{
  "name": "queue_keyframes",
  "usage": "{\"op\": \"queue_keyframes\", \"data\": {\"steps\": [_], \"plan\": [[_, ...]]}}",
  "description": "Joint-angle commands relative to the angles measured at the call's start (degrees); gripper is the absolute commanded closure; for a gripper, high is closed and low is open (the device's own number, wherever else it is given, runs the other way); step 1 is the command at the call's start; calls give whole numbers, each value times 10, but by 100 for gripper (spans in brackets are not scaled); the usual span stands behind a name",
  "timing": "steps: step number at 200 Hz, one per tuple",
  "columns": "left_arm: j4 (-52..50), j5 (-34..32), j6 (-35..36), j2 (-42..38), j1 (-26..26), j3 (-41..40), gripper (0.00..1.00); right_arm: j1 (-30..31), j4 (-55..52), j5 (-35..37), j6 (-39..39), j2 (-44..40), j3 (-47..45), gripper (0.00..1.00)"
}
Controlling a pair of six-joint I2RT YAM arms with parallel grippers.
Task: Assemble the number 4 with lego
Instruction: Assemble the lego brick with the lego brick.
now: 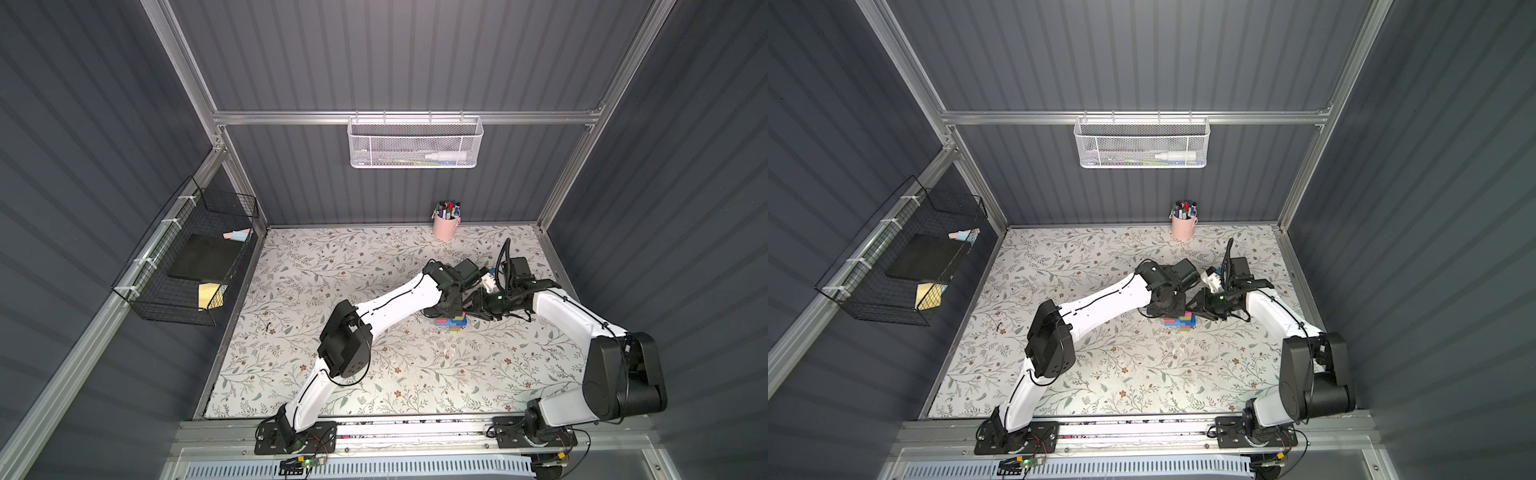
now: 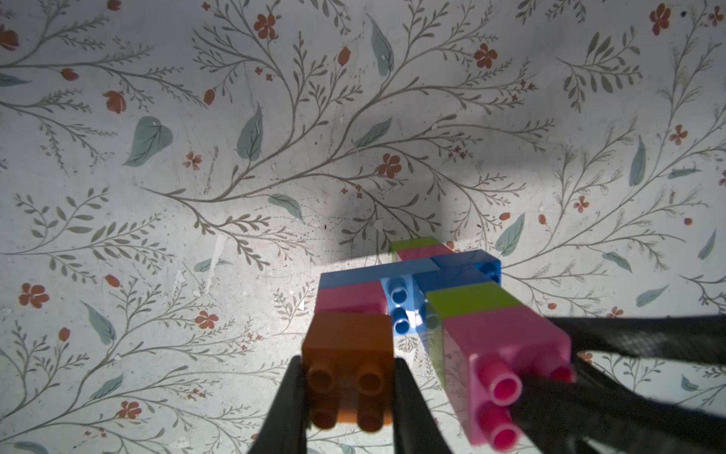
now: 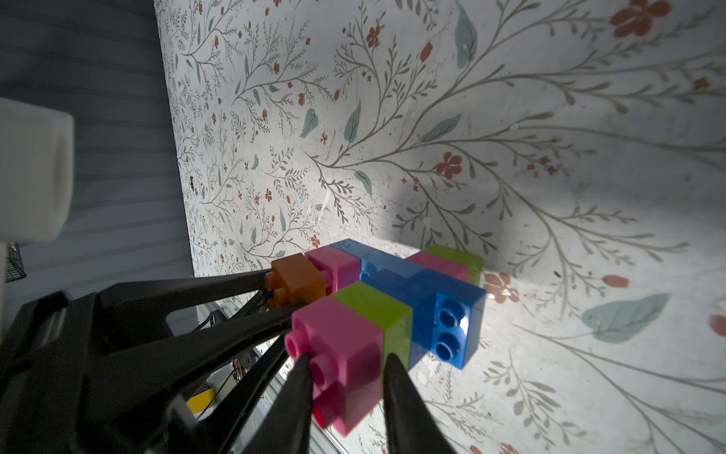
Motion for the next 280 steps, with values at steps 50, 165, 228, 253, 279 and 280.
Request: {"op": "queue_keyframes", "data": {"steps": [50,165,228,253,279,280], "plan": [[-53,-23,2,45,-9,27,83,5,-76,109,-7,31,-43,68],[-53,-9,-66,82,-18,53,77,5,-78,103,-5,28,-41,68],[-81,-19,-41,105,-20,80,78,4,-74,104,-6,29,-41,68],[-84,-17,-31,107,-20,78,82,4,-72,103,-6,31,-43,68],[-82,-6,-31,114,-21,74,83,4,-73,104,-6,31,-44,68],[-82,-5,-31,114,-21,74,84,4,-73,104,-6,31,-44,68]]}}
